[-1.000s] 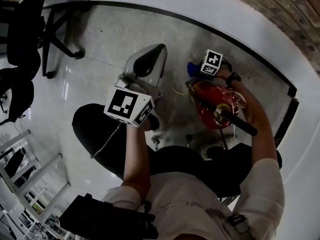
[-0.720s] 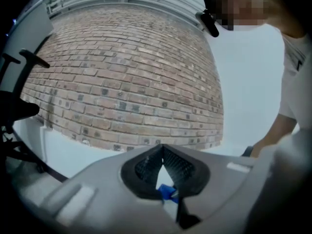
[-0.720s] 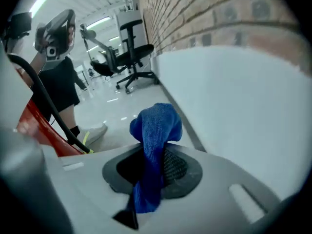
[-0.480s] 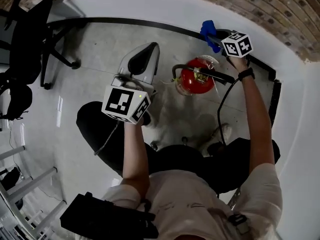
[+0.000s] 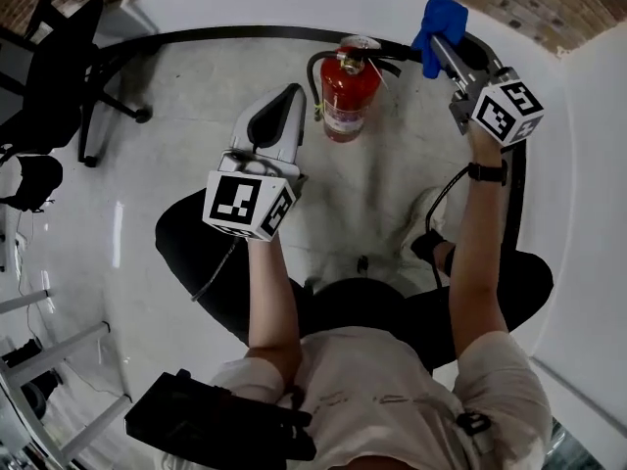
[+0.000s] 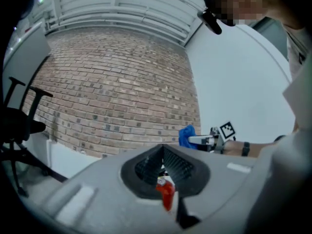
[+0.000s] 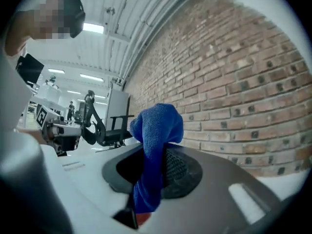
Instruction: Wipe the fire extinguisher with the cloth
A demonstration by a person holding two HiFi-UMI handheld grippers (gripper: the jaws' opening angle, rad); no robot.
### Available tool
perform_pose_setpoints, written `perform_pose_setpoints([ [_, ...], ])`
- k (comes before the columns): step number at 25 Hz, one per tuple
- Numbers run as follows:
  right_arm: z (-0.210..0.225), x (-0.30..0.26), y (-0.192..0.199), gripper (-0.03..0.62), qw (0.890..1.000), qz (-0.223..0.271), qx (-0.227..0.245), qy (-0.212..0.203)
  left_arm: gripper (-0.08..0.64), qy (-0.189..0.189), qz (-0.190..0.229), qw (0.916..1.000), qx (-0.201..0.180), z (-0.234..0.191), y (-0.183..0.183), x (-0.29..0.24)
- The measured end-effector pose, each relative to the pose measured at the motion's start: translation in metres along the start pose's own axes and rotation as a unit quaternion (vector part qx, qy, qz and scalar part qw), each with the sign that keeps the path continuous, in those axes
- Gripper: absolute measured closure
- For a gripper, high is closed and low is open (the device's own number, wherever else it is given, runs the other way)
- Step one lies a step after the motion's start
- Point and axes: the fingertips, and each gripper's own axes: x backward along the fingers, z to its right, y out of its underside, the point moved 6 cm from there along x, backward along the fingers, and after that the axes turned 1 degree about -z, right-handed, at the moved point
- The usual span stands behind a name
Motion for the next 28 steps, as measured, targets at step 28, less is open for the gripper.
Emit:
perform_pose_setpoints([
  [28,-0.276,0.267,0.032,0.514,0.975,0.053,0.003,0.215,0.557,-0.073,0.009,0.9958,-0.055,0.196,-0.012,0.184],
])
